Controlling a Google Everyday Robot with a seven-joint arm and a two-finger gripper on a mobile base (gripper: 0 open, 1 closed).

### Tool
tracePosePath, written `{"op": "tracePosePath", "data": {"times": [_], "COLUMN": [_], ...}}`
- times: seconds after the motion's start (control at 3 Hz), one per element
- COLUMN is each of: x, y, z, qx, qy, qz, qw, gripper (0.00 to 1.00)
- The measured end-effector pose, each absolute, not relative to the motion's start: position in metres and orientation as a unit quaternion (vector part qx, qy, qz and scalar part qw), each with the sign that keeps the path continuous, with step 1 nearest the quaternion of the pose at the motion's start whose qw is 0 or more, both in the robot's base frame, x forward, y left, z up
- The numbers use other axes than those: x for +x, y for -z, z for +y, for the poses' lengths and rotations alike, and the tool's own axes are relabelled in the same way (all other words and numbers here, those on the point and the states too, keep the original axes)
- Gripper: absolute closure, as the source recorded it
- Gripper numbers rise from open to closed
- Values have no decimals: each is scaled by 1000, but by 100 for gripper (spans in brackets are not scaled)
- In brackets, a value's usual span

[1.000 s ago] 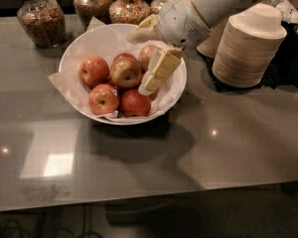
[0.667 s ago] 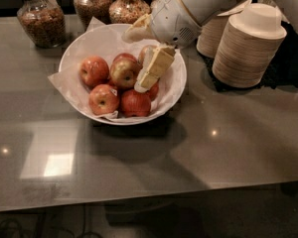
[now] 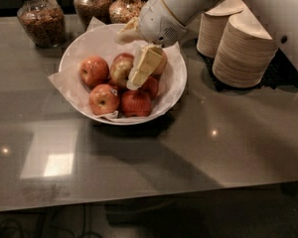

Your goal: Pick apple from white bowl

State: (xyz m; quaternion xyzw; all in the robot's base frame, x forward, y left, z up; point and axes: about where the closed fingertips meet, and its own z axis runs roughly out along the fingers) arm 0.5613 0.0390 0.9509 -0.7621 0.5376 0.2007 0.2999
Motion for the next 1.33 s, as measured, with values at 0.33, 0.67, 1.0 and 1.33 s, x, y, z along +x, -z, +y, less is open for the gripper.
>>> {"op": "tracePosePath", "data": {"times": [0.33,0.67,1.0,1.33], "x": [567,570,571,572], "y": [-941,-926,-913,-904], "z": [45,49,51,51], "qx": [-761,-758,-756,-754], "qy": [-212,-241,-261,-277], "qz": [539,538,538,537], "qw": [291,279,266,256], "gripper": [19,18,18,37]}}
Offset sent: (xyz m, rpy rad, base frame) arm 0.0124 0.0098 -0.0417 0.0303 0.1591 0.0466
